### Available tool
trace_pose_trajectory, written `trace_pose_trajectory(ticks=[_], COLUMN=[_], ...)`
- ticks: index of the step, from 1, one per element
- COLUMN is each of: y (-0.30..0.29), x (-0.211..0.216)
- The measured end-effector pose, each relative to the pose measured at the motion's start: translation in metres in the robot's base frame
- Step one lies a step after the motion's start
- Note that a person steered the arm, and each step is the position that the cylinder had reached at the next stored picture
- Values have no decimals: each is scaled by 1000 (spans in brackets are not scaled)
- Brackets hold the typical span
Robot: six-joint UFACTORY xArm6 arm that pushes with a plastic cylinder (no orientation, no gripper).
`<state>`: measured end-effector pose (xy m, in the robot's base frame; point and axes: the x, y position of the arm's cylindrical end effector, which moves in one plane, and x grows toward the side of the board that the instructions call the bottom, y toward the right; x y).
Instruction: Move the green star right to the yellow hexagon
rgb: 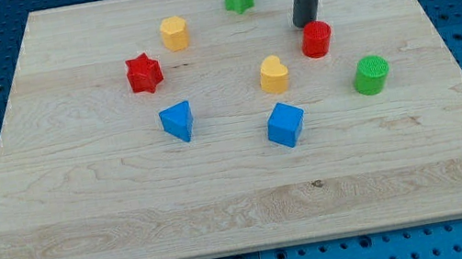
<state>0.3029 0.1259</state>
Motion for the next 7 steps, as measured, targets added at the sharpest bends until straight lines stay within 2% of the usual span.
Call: trace_pose_trajectory(ticks=[2, 3, 7], y=[-30, -86, -92], x=[-91, -110, -87])
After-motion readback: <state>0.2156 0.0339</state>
